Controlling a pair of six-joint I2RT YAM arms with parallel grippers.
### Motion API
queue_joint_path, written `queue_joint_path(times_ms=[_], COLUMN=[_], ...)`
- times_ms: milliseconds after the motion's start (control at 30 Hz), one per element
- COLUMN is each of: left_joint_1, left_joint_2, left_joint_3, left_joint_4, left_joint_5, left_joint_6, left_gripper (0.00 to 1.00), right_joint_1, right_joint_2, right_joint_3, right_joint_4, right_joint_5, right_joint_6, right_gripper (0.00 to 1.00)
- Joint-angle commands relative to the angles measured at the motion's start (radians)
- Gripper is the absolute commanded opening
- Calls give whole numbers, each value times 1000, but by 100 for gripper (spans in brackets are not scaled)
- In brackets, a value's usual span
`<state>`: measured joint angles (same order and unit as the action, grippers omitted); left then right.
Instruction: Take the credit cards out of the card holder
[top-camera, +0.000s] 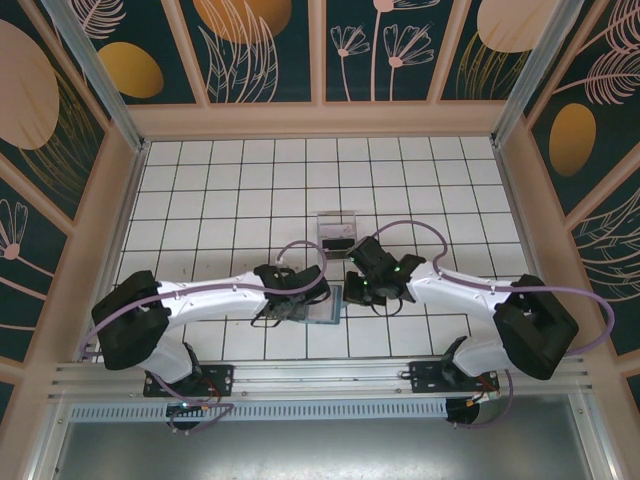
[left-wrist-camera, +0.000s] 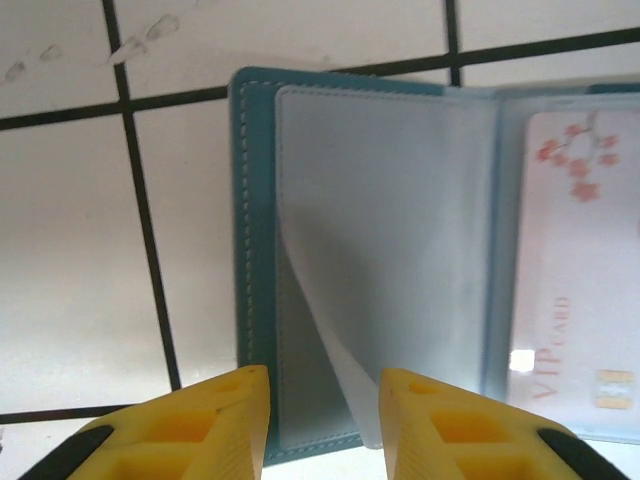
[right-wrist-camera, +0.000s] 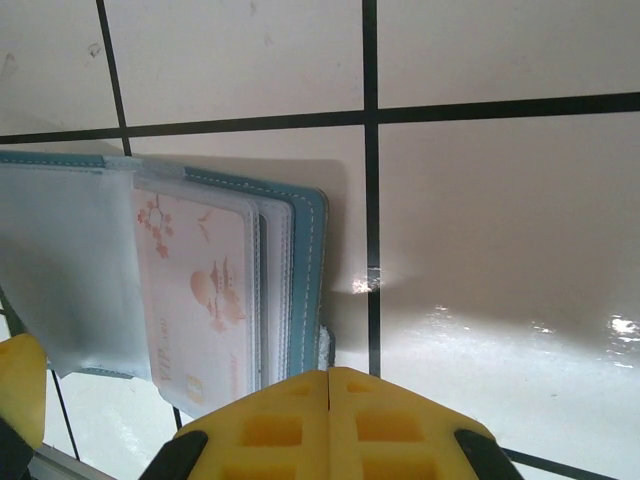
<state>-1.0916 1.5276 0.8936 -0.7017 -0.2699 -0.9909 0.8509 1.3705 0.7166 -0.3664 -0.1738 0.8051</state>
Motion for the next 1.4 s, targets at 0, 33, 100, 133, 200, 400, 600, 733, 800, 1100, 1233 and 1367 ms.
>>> queue_joint_path(times_ms=[0,33,100,133,200,400,600,733,800,1100,1233,1367], left_joint_1=[24,35,57,68,90,131,139,139,141,223,260,266], left_joint_2=[-73,-88,-120,-139,-179,-284,-262,-192,-148,-83,-80,-68], left_joint_3=[-47,-61,-87,-101,-123,-82,64,101,110,-47,-131,-174], left_joint_4=[13,25,49,70,85,35,28,144,181,406,489,514], left_joint_5=[6,18,46,67,98,122,163,247,274,423,496,519], left_joint_6=[-26,-26,-18,-12,-5,31,75,95,101,96,87,87], left_gripper=[37,38,39,39,41,43,41,39,38,31,27,25], right_joint_1=[-4,-6,-6,-6,-7,-4,-4,-4,-3,48,55,55], right_joint_2=[34,44,57,60,63,50,8,-23,-30,6,56,119], right_joint_3=[47,55,71,78,85,93,101,119,136,210,180,166], right_joint_4=[-39,-46,-65,-75,-85,-101,-141,-173,-187,-160,-91,-36], right_joint_5=[22,24,39,45,54,75,114,142,145,106,66,27], right_joint_6=[-38,-45,-54,-59,-62,-57,-43,-29,-23,-3,4,3], right_gripper=[1,1,1,2,4,12,24,26,27,29,29,28])
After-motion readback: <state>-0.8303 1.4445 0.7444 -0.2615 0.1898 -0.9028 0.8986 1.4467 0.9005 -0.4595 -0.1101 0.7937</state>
